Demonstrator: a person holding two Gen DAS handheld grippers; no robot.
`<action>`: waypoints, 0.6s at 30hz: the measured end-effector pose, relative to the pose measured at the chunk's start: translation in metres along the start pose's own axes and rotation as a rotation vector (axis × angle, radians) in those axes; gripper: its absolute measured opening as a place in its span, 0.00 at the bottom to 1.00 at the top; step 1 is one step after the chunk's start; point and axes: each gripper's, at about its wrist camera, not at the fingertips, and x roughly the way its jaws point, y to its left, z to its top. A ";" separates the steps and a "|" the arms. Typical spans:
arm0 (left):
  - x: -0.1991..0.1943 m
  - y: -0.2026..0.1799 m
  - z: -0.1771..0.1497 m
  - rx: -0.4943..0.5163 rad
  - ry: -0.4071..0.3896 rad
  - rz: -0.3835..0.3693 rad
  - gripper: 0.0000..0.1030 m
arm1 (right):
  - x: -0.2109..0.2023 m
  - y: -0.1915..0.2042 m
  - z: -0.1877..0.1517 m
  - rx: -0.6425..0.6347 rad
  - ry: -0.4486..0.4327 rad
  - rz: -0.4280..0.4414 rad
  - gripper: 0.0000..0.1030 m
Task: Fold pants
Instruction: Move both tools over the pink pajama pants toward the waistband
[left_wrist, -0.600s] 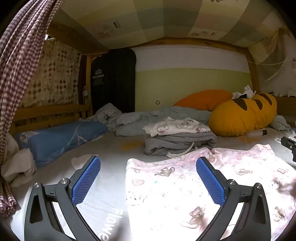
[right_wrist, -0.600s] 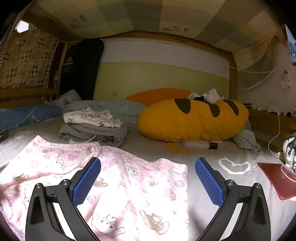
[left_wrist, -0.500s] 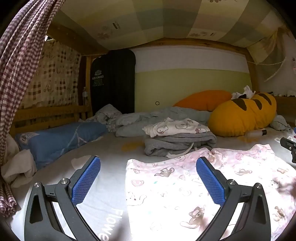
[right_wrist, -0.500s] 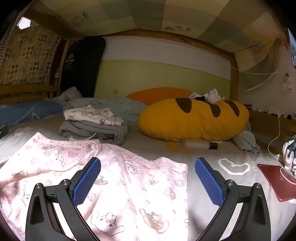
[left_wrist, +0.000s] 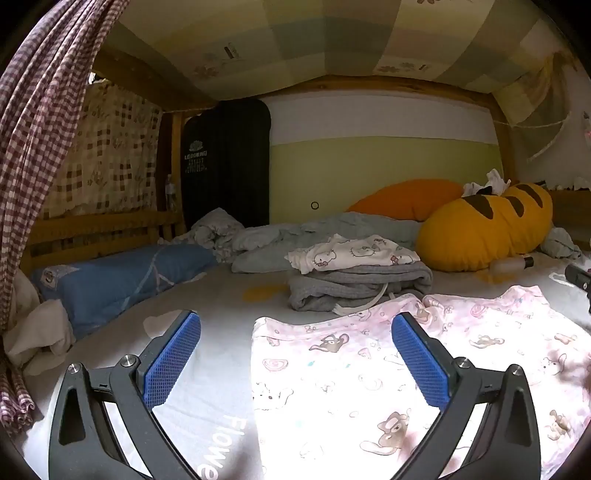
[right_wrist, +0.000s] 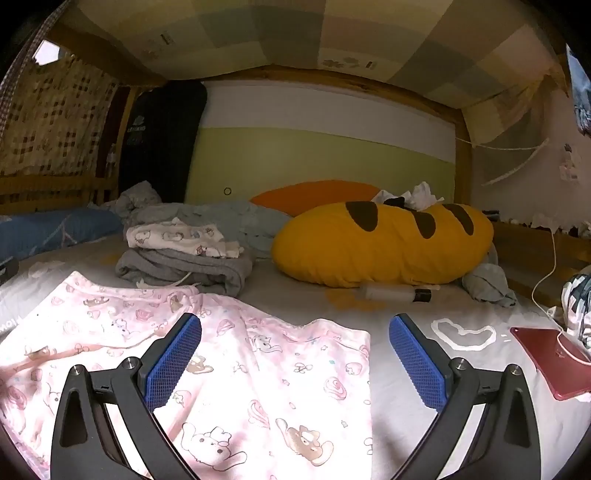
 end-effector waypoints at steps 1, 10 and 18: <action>0.001 -0.002 -0.001 0.005 0.001 0.004 1.00 | -0.001 -0.002 0.000 0.008 -0.009 0.002 0.99; 0.003 0.004 -0.002 -0.019 0.005 0.001 1.00 | -0.013 -0.010 0.003 0.034 -0.131 -0.059 0.99; -0.003 0.003 -0.005 0.007 -0.002 0.001 1.00 | 0.004 -0.028 0.002 0.111 -0.046 -0.097 0.99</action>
